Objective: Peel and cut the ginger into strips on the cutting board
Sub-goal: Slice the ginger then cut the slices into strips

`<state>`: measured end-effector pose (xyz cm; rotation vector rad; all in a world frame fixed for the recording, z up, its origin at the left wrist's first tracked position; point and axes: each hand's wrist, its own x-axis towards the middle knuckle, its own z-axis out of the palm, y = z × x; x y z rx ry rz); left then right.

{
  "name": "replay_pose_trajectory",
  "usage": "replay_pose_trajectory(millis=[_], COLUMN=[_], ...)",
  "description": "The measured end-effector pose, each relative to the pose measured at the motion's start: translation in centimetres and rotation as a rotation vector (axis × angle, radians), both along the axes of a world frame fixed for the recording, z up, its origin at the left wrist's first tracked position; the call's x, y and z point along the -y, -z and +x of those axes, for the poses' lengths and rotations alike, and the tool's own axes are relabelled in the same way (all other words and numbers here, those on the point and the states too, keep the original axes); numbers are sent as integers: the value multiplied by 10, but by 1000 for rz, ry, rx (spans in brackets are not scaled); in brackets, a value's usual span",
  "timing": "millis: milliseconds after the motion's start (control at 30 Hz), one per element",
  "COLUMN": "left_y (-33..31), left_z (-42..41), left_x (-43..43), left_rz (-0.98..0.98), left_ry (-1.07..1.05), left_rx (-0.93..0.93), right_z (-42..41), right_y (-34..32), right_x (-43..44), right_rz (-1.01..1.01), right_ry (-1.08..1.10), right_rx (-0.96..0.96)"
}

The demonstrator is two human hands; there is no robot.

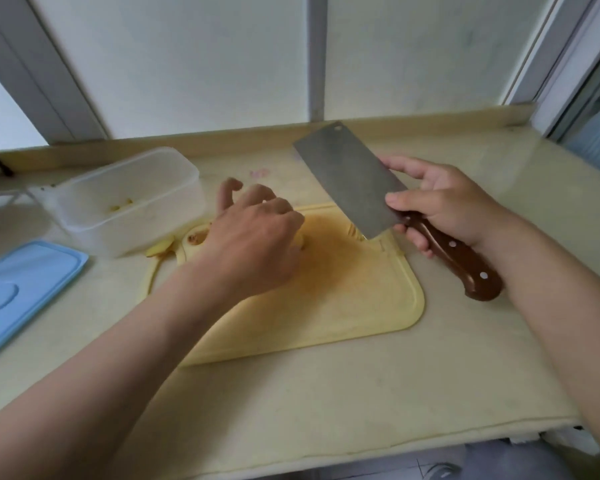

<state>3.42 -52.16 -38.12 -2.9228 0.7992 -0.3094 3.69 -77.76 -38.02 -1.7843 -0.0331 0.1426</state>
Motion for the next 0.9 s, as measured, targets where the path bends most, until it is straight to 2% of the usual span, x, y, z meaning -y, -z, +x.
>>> replay_pose_trajectory(millis=[100,167,267,333,433,567,700,900], left_y=[1,3,12,21,32,36,38,45], left_z=[5,8,5,-5,-21,-23,-14,-13], left_x=[5,7,13,19,22,12,3,3], left_rz=[123,108,-70,-223,-342,-477,-568,-609], left_ry=[86,145,285,402,500,540,413,412], left_rx=[2,26,105,75,-11,-167,-193,-202], right_z=[0,0,-3,-6,-9,-12,-15,-46], right_y=[5,5,3,1,-1,-3,-6,-23], right_x=[3,9,15,18,19,15,12,-2], right_rz=[67,74,83,79,68,47,-13,-332], right_ry=[42,74,92,89,72,48,1,-54], right_rx=[12,18,24,29,25,18,-8,3])
